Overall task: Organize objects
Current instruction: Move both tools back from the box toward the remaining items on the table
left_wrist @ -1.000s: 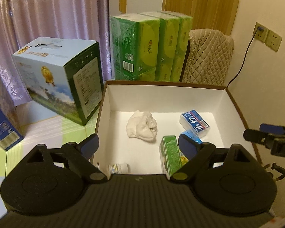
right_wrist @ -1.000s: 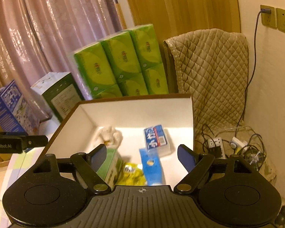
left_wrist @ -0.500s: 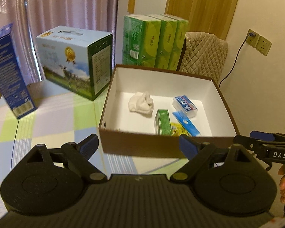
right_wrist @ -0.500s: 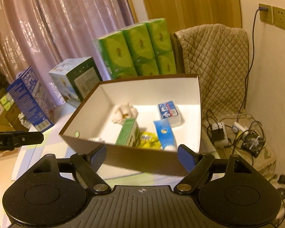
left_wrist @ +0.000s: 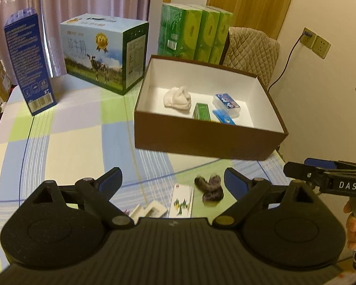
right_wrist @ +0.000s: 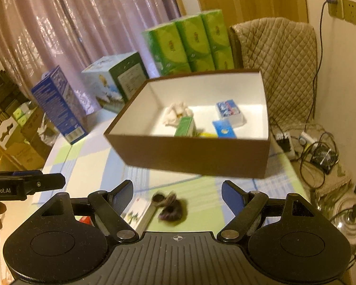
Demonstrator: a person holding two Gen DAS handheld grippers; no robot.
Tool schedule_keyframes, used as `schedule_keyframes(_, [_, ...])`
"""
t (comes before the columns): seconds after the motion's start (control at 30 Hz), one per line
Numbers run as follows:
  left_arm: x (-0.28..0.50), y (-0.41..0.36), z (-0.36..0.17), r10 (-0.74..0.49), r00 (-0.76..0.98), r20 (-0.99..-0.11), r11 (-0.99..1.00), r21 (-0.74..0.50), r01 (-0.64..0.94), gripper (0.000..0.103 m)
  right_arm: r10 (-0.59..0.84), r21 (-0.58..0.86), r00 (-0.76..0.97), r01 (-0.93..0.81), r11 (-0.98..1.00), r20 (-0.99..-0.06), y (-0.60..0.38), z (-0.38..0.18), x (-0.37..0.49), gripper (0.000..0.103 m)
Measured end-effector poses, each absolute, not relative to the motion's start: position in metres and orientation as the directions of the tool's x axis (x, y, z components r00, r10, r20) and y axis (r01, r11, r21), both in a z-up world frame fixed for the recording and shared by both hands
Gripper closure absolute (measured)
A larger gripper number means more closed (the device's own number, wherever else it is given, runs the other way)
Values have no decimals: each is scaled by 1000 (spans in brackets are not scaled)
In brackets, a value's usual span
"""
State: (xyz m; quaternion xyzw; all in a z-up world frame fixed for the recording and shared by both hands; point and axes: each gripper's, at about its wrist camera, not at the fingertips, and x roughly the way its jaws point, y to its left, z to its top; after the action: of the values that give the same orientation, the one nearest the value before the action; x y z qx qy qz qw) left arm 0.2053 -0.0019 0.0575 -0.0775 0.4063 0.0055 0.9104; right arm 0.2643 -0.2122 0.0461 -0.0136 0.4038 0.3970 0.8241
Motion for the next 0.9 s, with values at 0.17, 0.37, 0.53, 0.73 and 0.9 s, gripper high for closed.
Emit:
schedule_keyframes(0.17, [188,1,54,-56,656,-753,987,-139,-75,12,624,291,332,-667,686,-708,-213,36,246,24])
schedule_keyframes(0.37, [169,7,45,-66,629,-775,985,-150,-81,12,614,304,298,-664,683,-731,-211,25,229,24])
schedule_keyframes(0.53, [157,13,36,-63,605,-794,984,-150,-95,12,608,313,266,-666,677,-748,-205,17,219,24])
schedule_keyframes(0.73, [147,25,21,-53,575,-817,981,-150,-123,12,597,314,230,-678,665,-769,-192,8,207,24])
schedule_keyframes(0.9, [140,37,7,-40,550,-834,977,-147,-153,12,582,313,199,-685,658,-789,-181,-2,198,24])
